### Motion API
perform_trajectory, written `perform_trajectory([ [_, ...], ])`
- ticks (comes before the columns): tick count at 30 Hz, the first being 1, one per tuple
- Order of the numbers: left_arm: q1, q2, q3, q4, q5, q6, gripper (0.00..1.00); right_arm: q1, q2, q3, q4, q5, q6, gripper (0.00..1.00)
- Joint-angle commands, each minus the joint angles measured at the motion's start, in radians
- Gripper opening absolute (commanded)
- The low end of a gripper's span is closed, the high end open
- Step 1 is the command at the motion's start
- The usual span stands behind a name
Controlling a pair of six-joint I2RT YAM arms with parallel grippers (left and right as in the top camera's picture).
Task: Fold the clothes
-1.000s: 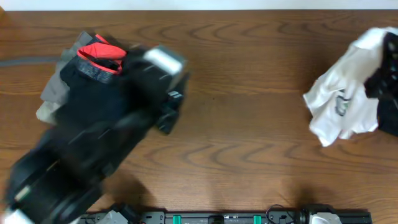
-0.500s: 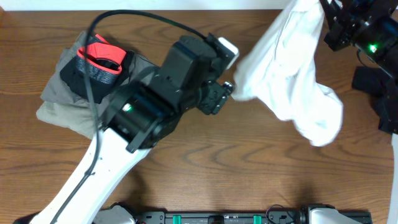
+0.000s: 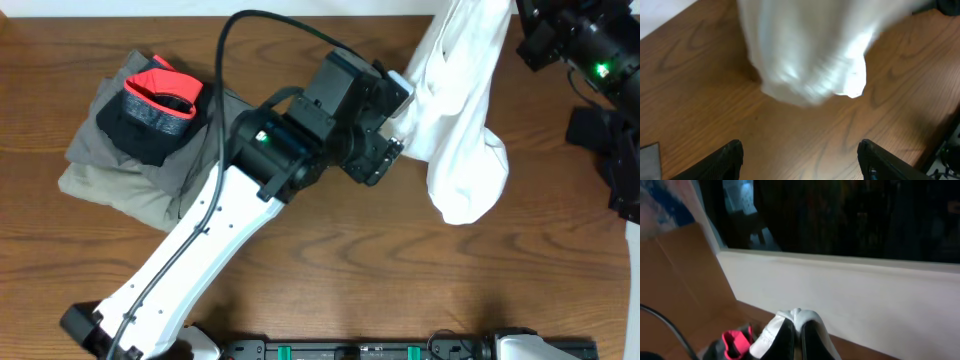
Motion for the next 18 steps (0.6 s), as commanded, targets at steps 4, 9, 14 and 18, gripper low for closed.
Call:
perform_trajectory([
  [4, -0.002, 0.037, -0.013, 0.037, 0.012, 0.001, 0.75, 0.008, -0.033, 0.011, 0.082, -0.079, 0.102, 0.01],
  [9, -0.002, 0.039, -0.013, 0.059, 0.109, -0.002, 0.76, 0.009, -0.047, 0.012, 0.121, -0.079, 0.117, 0.01],
  [14, -0.001, 0.037, -0.013, 0.050, 0.118, -0.005, 0.76, 0.009, -0.054, 0.012, 0.146, -0.079, 0.117, 0.01],
  [18, -0.002, 0.027, -0.013, 0.047, 0.118, -0.004, 0.76, 0.009, -0.054, 0.012, 0.147, -0.059, 0.117, 0.01],
])
